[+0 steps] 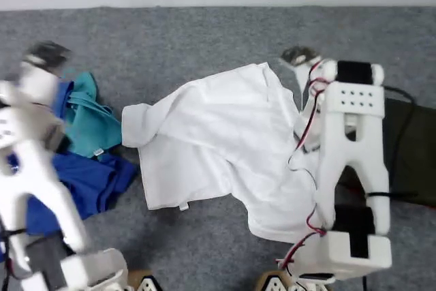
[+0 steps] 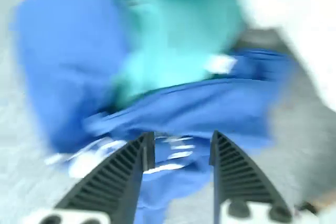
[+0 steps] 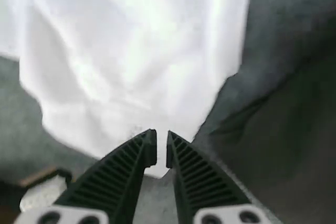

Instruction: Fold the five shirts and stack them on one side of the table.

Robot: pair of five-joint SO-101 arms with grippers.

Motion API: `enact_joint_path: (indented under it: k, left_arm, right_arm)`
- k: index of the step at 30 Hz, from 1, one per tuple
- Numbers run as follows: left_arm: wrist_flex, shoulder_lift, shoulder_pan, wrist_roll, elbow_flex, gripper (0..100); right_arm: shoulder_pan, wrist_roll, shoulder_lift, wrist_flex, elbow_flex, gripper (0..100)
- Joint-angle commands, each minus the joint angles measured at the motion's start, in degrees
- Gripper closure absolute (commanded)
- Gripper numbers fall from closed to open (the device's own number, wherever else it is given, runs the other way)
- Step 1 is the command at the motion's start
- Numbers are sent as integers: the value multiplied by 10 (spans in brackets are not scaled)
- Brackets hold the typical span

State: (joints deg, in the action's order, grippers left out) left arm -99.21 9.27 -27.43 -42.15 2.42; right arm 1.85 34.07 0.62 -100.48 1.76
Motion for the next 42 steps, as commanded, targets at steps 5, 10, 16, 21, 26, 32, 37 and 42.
enact_joint_path:
  k: [5,10,16,21,26,32,37,42]
  left_arm:
    - [85,42,198,7,214,817]
    - [152,-9,281,33,265,766]
    - [206,-114,332,39,269,765]
    - [225,-191,334,36,265,768]
    - [205,-197,334,36,262,768]
    - [156,-190,335,18,277,769]
    - [126,-151,334,17,277,769]
    - [98,-99,343,16,279,769]
  right_arm:
    - [41,20,-47,-18,-67,945]
    - [90,20,-47,-18,-67,944]
    - [123,20,-51,-18,-67,944]
    - [132,20,-51,-20,-67,946]
    - [142,20,-51,-20,-67,946]
    - [143,18,-51,-21,-67,946]
    - [142,18,-51,-21,-67,946]
    - [142,17,-51,-21,-67,946]
